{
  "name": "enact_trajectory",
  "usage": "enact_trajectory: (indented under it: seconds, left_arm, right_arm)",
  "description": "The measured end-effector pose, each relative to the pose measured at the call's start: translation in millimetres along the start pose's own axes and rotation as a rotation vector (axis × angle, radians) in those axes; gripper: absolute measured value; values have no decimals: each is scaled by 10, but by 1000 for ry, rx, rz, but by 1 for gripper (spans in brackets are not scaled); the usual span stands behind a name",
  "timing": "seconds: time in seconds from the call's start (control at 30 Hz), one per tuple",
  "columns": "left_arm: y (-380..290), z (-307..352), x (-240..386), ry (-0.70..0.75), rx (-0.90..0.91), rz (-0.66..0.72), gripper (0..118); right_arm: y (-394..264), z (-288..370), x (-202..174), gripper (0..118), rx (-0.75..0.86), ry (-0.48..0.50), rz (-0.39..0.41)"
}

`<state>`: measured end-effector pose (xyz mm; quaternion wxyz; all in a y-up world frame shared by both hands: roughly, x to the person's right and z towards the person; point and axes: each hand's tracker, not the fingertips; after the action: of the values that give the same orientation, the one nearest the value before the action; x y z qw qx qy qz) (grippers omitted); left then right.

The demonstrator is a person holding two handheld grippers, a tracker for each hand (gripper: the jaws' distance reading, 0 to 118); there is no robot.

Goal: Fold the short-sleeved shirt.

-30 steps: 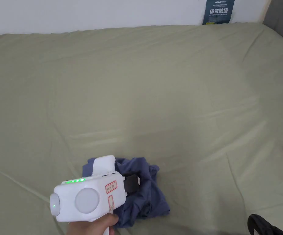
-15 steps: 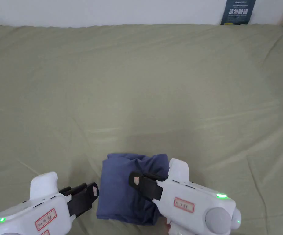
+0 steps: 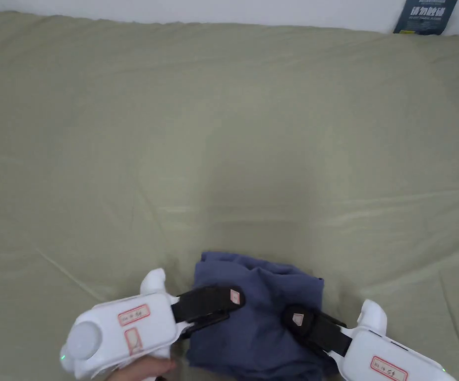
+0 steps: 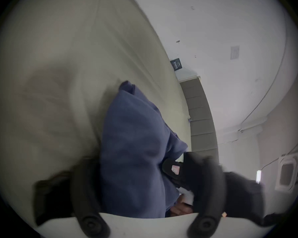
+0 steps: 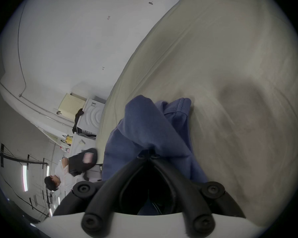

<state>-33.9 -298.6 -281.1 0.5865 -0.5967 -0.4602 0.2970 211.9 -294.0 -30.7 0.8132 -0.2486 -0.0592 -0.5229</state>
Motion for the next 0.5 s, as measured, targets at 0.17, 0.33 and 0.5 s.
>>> enact_trajectory:
  seconds: [0.17,0.33,0.5]
  left_arm:
    - [44,177,101,119,-2,-97,20]
    - [351,1116,23,198,138,-168,20]
    - [1053,2485,-427,404,255,-142,20]
  right_arm:
    - [-4,108,-54,0,-4,-1,-26]
    - [-58,405,-296,0,-16,-51,83]
    - [-262,661,-429,0,-83,-119,117]
